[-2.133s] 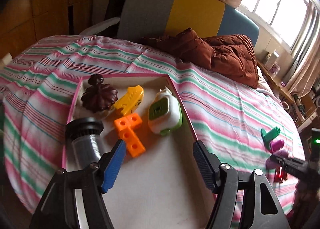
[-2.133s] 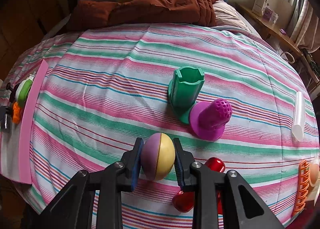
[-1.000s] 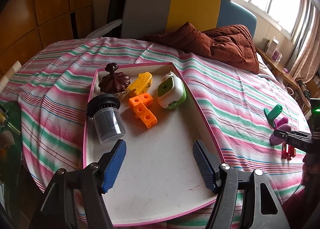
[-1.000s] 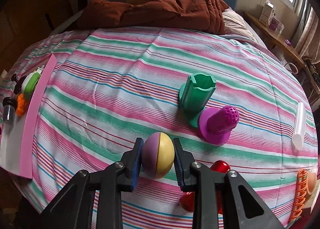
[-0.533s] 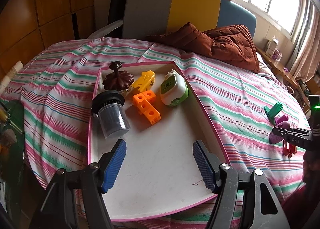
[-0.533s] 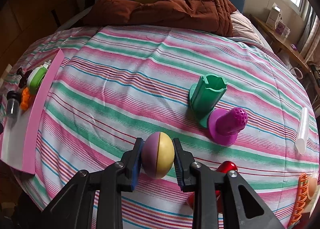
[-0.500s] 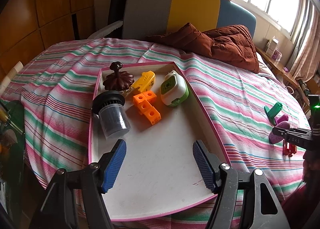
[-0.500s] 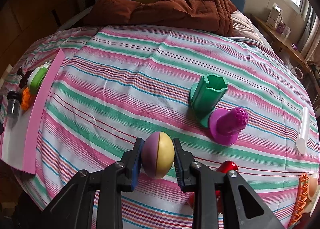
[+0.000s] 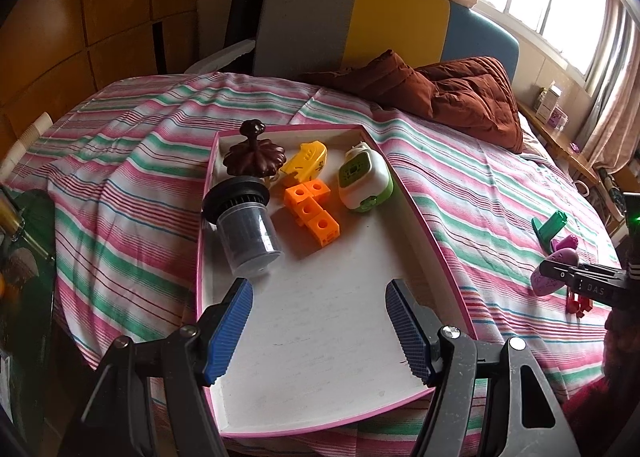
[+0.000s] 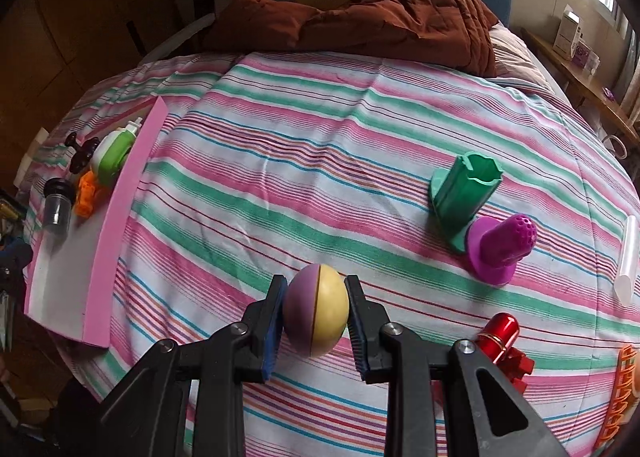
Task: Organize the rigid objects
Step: 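Carry the purple-yellow egg into the tray and open the right gripper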
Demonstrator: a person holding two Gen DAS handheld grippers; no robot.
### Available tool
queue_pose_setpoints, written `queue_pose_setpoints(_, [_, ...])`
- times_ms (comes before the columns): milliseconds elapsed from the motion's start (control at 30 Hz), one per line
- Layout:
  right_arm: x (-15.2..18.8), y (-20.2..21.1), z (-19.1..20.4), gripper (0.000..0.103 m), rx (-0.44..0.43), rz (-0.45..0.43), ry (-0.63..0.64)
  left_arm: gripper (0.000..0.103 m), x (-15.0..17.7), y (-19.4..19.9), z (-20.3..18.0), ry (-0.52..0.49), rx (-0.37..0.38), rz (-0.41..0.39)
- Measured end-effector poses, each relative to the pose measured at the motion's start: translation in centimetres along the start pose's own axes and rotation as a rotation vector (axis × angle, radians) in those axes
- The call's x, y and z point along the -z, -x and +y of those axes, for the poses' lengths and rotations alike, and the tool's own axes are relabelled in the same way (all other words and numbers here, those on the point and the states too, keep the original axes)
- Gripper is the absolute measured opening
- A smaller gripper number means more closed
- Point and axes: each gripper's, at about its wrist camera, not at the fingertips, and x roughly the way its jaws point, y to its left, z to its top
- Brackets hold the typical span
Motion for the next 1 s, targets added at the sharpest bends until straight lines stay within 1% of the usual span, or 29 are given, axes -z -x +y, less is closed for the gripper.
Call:
queue_pose_setpoints(167, [-1.0, 1.0, 3.7, 0.028, -0.098, -0.026, 0.032, 0.070, 0.1, 0.0, 0.7, 0.013, -0.001, 0.002])
queue_pose_setpoints(333, [-2.4, 2.1, 8.6, 0.028, -0.215, -0.045, 0.106, 0.070, 0.0, 0.3, 1.9, 0.040, -0.013, -0.003])
queue_pose_setpoints(533, [-3.5, 1.8, 14.4, 0.028, -0.321, -0.014, 0.223, 0.070, 0.0, 0.7, 4.2, 0.092, -0.038, -0.008])
queue_pose_setpoints(633, [-3.8, 0.8, 16.9, 0.028, -0.335, 0.015, 0.284, 0.070, 0.1, 0.8, 5.3, 0.117, -0.049, -0.008])
queue_pose_setpoints(733, [-4.5, -0.7, 18.7, 0.028, -0.347, 0.049, 0.311, 0.070, 0.2, 0.7, 6.0, 0.133, -0.052, -0.005])
queue_pose_setpoints(800, [-4.9, -2.3, 19.8, 0.028, -0.359, 0.104, 0.332, 0.070, 0.3, 0.6, 6.4, 0.141, -0.053, -0.002])
queue_pose_setpoints(900, [-5.5, -4.5, 21.3, 0.028, -0.315, 0.139, 0.366, 0.070, 0.3, 0.5, 6.8, 0.152, -0.052, 0.003])
queue_pose_setpoints(967, [-6.1, -5.7, 21.6, 0.029, -0.274, 0.144, 0.359, 0.070, 0.4, 0.4, 7.0, 0.158, -0.051, 0.005])
queue_pose_setpoints(1000, [-6.4, -6.1, 21.6, 0.031, -0.264, 0.138, 0.346, 0.070, 0.4, 0.3, 7.1, 0.159, -0.051, 0.006])
